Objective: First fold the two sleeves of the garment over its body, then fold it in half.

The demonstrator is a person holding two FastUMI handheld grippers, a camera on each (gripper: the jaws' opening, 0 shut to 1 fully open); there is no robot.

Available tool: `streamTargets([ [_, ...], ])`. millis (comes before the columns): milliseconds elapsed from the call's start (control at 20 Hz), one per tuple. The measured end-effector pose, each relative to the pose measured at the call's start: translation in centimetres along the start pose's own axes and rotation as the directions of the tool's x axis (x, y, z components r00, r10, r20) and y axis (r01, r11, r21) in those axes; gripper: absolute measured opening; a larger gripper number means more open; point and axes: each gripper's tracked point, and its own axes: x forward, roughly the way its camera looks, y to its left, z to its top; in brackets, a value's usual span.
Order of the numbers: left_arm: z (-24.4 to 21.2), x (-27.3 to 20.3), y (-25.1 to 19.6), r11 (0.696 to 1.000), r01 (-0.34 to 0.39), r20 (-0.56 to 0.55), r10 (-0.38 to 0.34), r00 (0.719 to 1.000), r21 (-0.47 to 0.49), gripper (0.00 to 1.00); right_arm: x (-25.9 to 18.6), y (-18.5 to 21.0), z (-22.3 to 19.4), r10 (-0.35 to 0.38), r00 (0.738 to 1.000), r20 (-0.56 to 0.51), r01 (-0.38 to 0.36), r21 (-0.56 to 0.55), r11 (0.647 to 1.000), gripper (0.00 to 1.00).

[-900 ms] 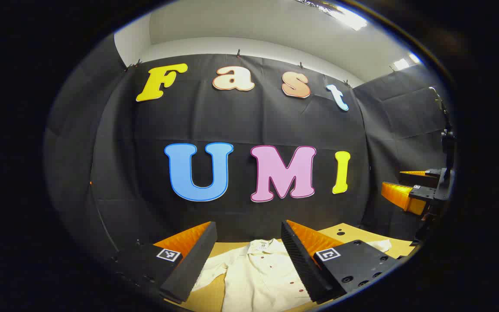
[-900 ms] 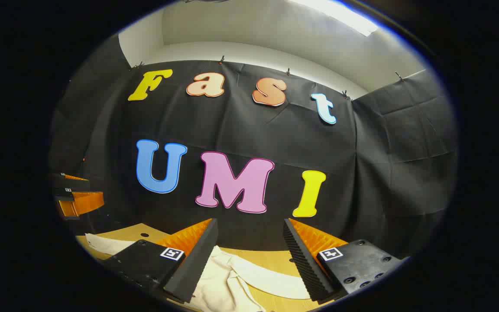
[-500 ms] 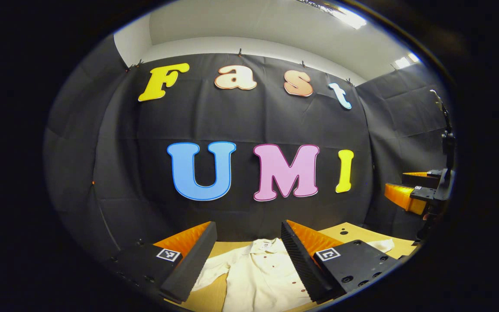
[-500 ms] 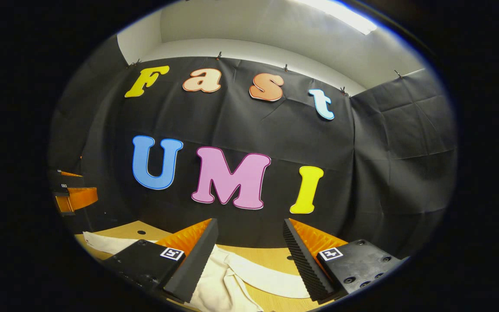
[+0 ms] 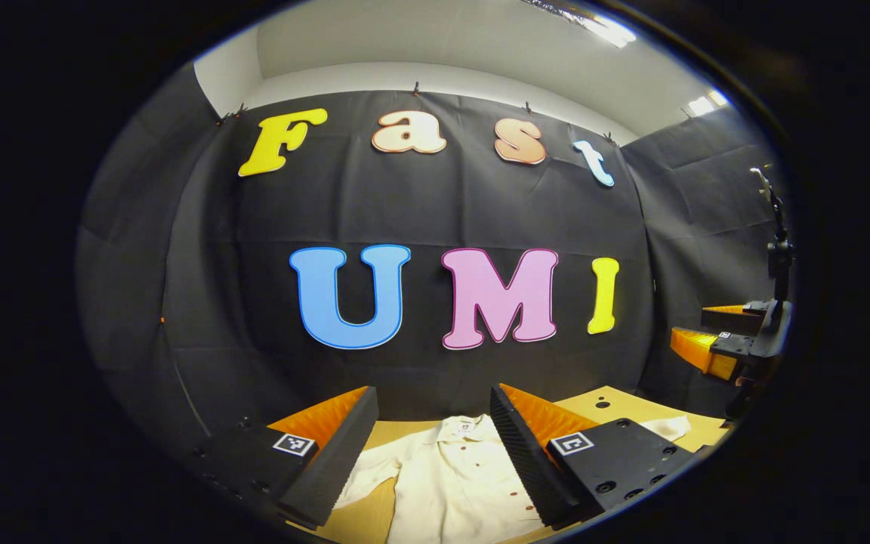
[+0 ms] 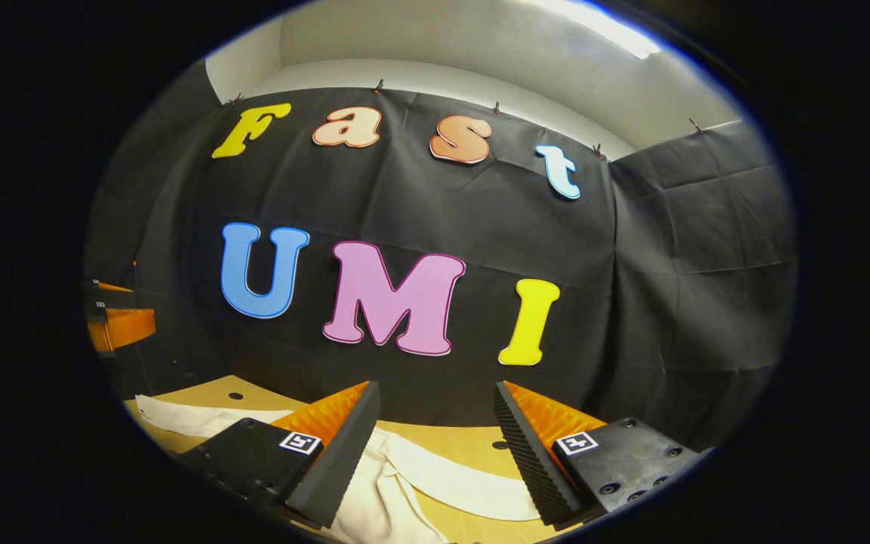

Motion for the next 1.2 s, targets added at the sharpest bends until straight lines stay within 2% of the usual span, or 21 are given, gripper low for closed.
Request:
streamTargets([
  [100,-0.4,0.1,-0.4,1.000,0.000,-0.005,0.000,1.000,0.011,0.97,1.1,-0.6,-3.1,0.012,0.994,-0.108,-0.010,0.020,1.000,0.96],
  [200,-1.2,0.1,-1.0,1.000,0.006,-0.024,-0.005,1.000,0.031,0.97,1.8,-1.6,-6.9,0.024,0.969,-0.244,-0.010,0.062,0.998,0.96],
  [400,-2.9,0.3,-2.3,0.999,0.012,-0.072,-0.009,0.997,0.041,0.97,3.8,-5.7,-12.1,-0.010,0.928,-0.372,0.069,0.146,0.987,0.97],
  [550,-4.2,0.8,-3.2,0.999,0.005,-0.109,0.000,0.994,0.048,0.97,5.0,-9.4,-16.3,-0.065,0.885,-0.460,0.147,0.144,0.979,0.97],
  [650,-4.7,1.3,-4.2,0.999,0.006,-0.124,-0.001,0.992,0.045,0.97,5.6,-11.6,-19.2,-0.084,0.843,-0.531,0.183,0.137,0.973,0.97],
  [950,-5.3,3.5,-7.0,0.999,-0.002,-0.144,0.009,0.990,0.046,0.97,7.0,-16.8,-27.0,-0.121,0.747,-0.653,0.239,0.094,0.966,0.97],
  [1200,-6.4,5.1,-9.2,0.998,-0.015,-0.174,0.024,0.984,0.056,0.97,6.3,-20.1,-33.7,-0.157,0.631,-0.760,0.305,0.057,0.951,0.98],
])
